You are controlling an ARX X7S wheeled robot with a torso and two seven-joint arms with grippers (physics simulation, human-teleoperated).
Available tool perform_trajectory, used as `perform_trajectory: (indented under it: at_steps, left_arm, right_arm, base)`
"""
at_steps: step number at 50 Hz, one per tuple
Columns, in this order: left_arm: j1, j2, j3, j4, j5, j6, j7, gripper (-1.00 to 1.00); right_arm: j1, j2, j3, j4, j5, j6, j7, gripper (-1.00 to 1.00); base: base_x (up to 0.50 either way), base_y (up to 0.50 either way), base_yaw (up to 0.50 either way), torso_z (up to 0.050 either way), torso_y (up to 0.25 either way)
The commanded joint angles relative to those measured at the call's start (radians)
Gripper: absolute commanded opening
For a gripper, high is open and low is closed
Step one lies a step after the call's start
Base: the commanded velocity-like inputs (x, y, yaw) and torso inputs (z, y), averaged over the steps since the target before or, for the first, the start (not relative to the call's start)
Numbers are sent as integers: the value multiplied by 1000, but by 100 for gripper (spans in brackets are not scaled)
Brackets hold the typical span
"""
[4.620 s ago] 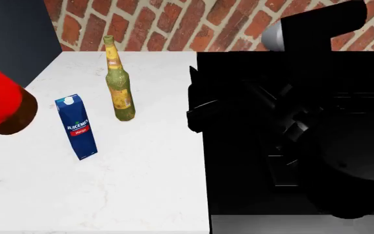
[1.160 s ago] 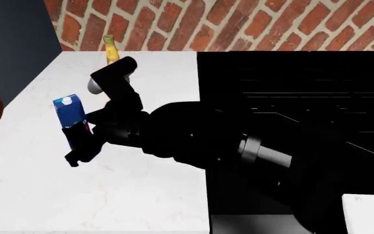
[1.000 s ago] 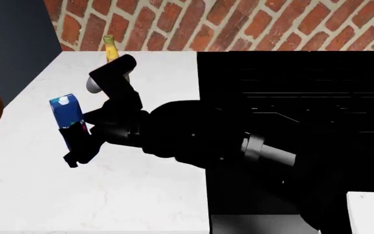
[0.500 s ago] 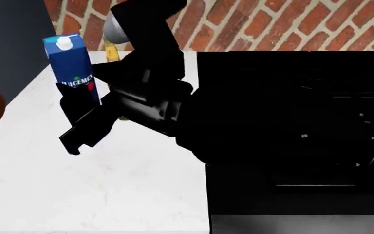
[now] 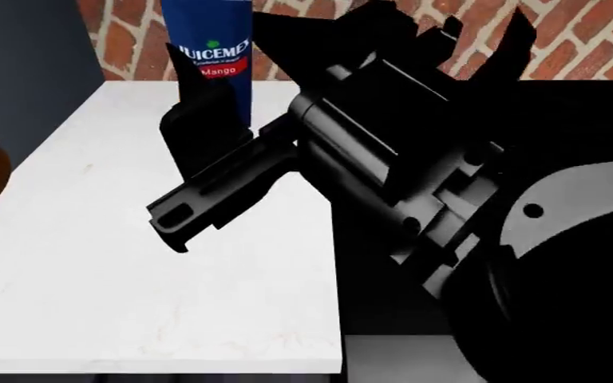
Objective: Move the drinks to the dining counter.
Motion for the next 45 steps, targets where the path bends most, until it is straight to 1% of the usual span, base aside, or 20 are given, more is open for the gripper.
perform_trajectory:
  at_steps: [1,28,35,38,41,45]
  left_arm:
    - [-41,8,0,-15,-11,-9,-16,-100]
    - [-21,-2,2,-1,2,6,-3,-100]
    - [-32,12,13,-3,-12,-4,-18,-100]
    - [-13,7,18,2,1,-3,-8,-100]
    - [-65,40,36,-16,-43,-30,-52,-100]
    - [-15,4,26,3,-2,-8,-4,-100]
  right_arm:
    - [67,81,39,-107,4,31,126,-100]
    - [41,108,44,-91,-41,38,125,-100]
    - [49,110,47,-94,-34,46,132,-100]
    - [57,110,49,-98,-24,50,135,-100]
    - [62,114,49,-99,-17,56,138,-100]
    - [54,133,53,-106,-20,52,148,-100]
  base:
    - [-500,0,0,0,0]
    - [-500,0,0,0,0]
    - [-500,0,0,0,0]
    - [-500,0,0,0,0]
    - [-500,0,0,0,0]
    - [-500,0,0,0,0]
